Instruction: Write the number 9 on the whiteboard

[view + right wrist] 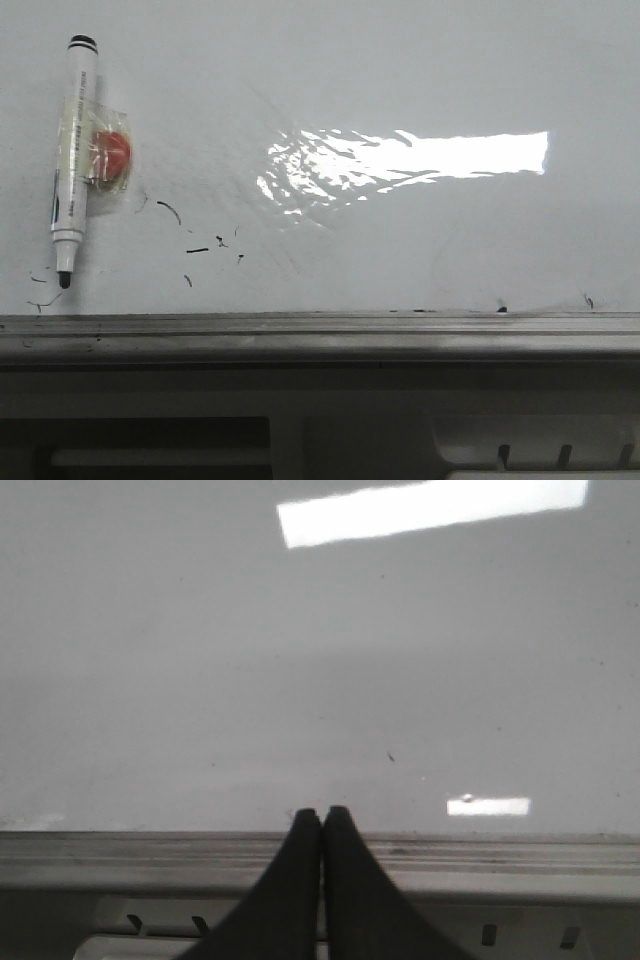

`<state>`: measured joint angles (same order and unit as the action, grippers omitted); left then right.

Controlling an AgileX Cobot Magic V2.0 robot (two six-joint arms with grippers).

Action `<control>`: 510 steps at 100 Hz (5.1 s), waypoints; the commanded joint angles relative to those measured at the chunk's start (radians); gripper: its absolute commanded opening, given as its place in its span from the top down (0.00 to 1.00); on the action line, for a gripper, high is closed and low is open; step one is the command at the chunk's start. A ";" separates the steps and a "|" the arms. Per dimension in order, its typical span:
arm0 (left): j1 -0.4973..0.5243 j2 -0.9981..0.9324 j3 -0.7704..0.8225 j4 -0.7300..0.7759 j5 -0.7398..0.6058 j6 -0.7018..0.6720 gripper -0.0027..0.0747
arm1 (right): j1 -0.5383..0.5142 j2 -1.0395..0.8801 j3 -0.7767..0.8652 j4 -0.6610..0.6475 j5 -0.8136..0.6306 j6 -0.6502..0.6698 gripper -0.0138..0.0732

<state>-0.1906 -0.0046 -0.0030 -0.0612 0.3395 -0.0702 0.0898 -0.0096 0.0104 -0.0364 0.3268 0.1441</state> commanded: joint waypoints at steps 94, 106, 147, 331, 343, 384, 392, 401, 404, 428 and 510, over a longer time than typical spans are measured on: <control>0.003 -0.027 0.032 -0.015 -0.039 -0.008 0.99 | -0.007 -0.021 0.026 -0.029 -0.157 -0.004 0.93; 0.003 -0.027 0.032 0.022 -0.086 -0.005 0.99 | -0.007 -0.021 0.026 -0.008 -0.299 -0.004 0.93; -0.001 -0.027 0.019 -0.832 -0.324 -0.004 0.99 | -0.007 -0.021 -0.052 0.403 -0.387 -0.002 0.93; -0.137 1.111 -0.519 -1.334 0.138 1.006 0.68 | -0.007 0.508 -0.651 0.121 0.236 -0.016 0.32; -0.137 1.107 -0.520 -1.339 0.173 1.027 0.99 | 0.010 0.508 -0.651 0.127 0.225 -0.016 0.32; -0.177 1.083 -0.523 -1.417 0.717 1.701 0.99 | 0.367 0.585 -0.656 0.961 0.270 -1.014 0.32; -0.225 1.083 -0.523 -1.417 0.692 1.754 0.99 | 0.454 0.661 -0.656 1.144 0.283 -1.203 0.32; -0.282 1.083 -0.523 -1.421 0.659 1.783 0.99 | 0.563 0.766 -0.656 1.237 0.239 -1.330 0.32; -0.300 1.083 -0.523 -1.421 0.653 1.785 0.99 | 0.596 0.798 -0.657 1.246 0.196 -1.358 0.32; -0.351 1.083 -0.523 -1.424 0.648 1.792 0.99 | 0.807 1.038 -0.745 1.249 -0.014 -1.391 0.32; -0.337 0.962 -0.523 -1.513 0.723 1.587 0.32 | 0.816 0.978 -0.804 1.044 -0.073 -1.391 0.92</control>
<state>-0.5336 1.0099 -0.4965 -1.5202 0.9941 1.5719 0.9128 1.0377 -0.7591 1.0662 0.2838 -1.2385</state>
